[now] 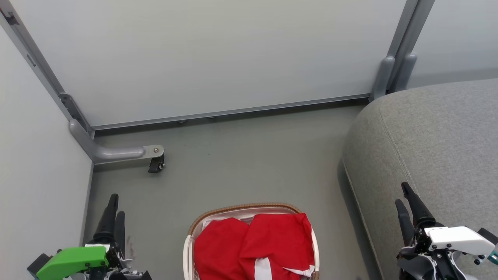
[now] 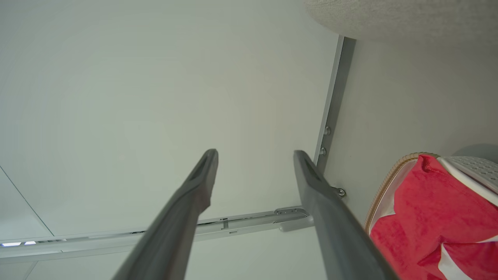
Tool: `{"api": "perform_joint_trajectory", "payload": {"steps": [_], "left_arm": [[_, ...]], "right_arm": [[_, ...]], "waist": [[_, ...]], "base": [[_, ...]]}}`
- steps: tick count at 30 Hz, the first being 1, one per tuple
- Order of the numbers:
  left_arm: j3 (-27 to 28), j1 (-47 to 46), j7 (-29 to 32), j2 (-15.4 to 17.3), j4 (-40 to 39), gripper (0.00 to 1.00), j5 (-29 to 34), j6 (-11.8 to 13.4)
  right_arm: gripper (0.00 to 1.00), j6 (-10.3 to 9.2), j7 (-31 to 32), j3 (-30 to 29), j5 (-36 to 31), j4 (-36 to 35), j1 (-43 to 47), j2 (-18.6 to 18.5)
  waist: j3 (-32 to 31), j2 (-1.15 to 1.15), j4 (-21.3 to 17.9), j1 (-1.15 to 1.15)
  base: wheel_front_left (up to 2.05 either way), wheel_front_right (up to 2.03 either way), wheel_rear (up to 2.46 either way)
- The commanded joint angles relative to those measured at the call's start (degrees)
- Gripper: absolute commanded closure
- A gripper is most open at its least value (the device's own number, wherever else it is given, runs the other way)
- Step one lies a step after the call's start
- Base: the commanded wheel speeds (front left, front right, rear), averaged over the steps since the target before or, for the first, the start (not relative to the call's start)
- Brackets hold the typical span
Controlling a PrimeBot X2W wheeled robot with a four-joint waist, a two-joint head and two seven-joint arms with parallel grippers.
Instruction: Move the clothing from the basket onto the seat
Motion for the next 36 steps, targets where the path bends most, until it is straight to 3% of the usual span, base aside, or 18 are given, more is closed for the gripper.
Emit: {"api": "perform_joint_trajectory", "payload": {"steps": [1, 11, 36], "left_arm": [[-0.7, -0.9, -0.7, 0.2, -1.3, 0.0, 0.5, 0.0], [-2.8, -0.7, -3.3, 0.3, -2.9, 0.0, 3.7, -0.1], [-4.8, -0.8, -8.9, 0.4, -9.2, 0.0, 29.5, -0.1]], "right_arm": [[0.0, 0.01, -0.7, 0.3, -0.7, -1.1, -0.6, -0.4], [0.0, 0.02, -3.4, 0.0, -5.2, -0.9, -0.6, -0.6], [0.0, 0.02, -9.0, 0.5, -40.9, -9.3, 0.5, -0.8]], "waist": [[0.0, 0.0, 0.0, 0.0], [0.1, 0.0, 0.1, 0.0], [0.3, 0.0, 0.6, 0.0]], "base": [[0.0, 0.0, 0.0], [0.0, 0.0, 0.0], [0.0, 0.0, 0.0]]}}
